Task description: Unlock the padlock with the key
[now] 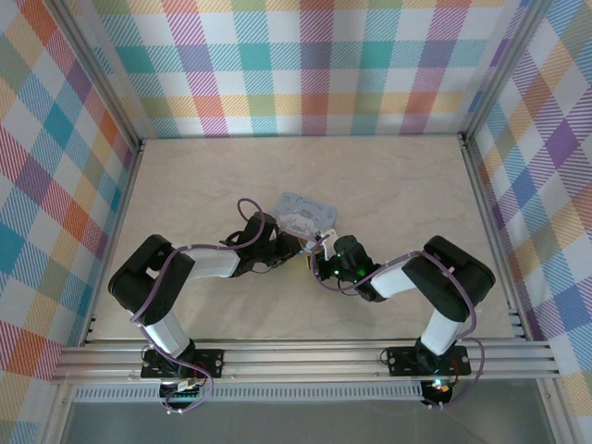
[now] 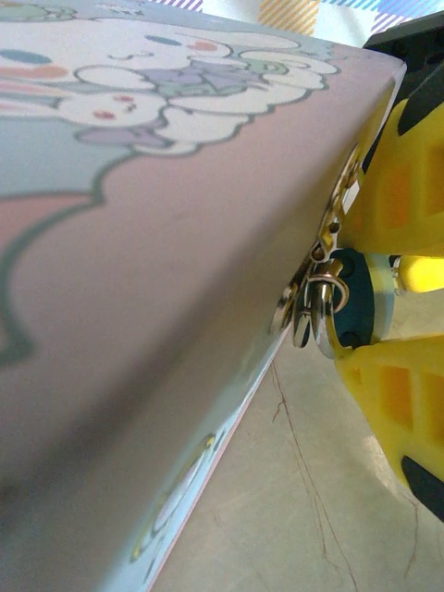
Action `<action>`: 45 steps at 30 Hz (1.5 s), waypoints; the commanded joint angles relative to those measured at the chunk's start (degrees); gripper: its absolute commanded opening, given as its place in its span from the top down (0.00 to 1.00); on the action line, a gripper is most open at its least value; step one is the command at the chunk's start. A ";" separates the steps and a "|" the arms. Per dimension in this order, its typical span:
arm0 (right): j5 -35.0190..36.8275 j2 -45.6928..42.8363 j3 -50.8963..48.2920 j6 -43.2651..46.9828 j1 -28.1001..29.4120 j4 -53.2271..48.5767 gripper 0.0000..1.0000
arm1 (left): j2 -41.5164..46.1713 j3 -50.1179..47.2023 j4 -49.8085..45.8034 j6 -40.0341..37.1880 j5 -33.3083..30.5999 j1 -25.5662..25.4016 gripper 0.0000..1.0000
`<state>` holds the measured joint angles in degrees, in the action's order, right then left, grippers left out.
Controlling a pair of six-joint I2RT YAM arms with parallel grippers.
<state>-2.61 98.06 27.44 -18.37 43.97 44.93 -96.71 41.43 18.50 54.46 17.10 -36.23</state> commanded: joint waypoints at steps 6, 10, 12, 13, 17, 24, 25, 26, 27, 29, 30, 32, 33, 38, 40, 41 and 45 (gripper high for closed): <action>-2.31 -2.30 2.57 0.27 0.61 3.06 0.99 | -1.09 1.03 0.30 0.78 2.23 -0.51 0.80; -2.55 -2.17 2.80 0.27 0.68 2.97 1.00 | -1.08 1.06 0.57 0.91 2.32 -0.55 0.80; -2.57 -1.84 2.98 0.32 0.77 3.05 1.00 | -1.03 1.10 0.55 0.91 2.36 -0.66 0.80; -2.64 -1.76 3.04 0.27 0.77 3.06 1.00 | -1.01 1.19 0.48 0.83 2.33 -0.60 0.80; -3.28 -2.26 3.52 -0.16 0.77 2.55 1.00 | -1.02 0.98 0.13 0.68 2.06 -0.69 0.80; -4.46 -2.88 5.39 -2.43 0.73 -1.33 1.00 | -0.90 0.85 0.32 0.74 1.99 -0.69 0.80; -4.51 -2.79 5.43 -2.67 0.77 -1.40 1.00 | -0.90 0.85 0.38 0.67 1.98 -0.69 0.80; -4.45 -2.81 5.47 -2.85 0.77 -1.51 1.00 | -0.85 0.73 0.39 0.67 1.99 -0.68 0.80; -4.36 -2.94 5.43 -3.06 0.77 -1.60 1.00 | -0.80 0.67 0.39 0.72 1.88 -0.68 0.80; -4.07 -3.29 5.39 -3.51 0.77 -1.68 1.00 | -0.79 0.51 0.37 0.73 1.67 -0.69 0.80; -4.07 -3.53 5.39 -3.51 0.77 -1.77 1.00 | -0.85 0.39 0.48 0.74 1.70 -0.69 0.80; -3.97 -3.82 5.43 -3.41 0.77 -2.04 1.00 | -0.94 0.40 0.70 0.89 1.89 -0.69 0.80; -4.06 -3.84 5.43 -3.43 0.77 -2.04 1.00 | -0.97 0.36 0.91 0.91 2.01 -0.64 0.80; -4.24 -3.76 5.60 -3.68 0.77 -2.29 1.00 | -0.94 0.53 0.75 0.91 2.06 -0.77 0.80; -4.33 -3.87 5.68 -4.17 0.77 -2.43 1.00 | -0.90 0.44 0.75 0.82 1.95 -0.77 0.80; -4.46 -3.93 5.67 -4.59 0.77 -2.24 1.00 | -1.02 0.40 0.82 0.92 1.97 -0.77 0.80; -4.60 -3.08 5.73 -4.76 1.10 -1.72 1.00 | -0.98 0.38 1.19 1.13 2.06 -0.77 0.80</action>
<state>-4.08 96.53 30.33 -22.33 43.97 37.95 -96.79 41.45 18.35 54.54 16.49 -36.23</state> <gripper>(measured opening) 0.051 0.197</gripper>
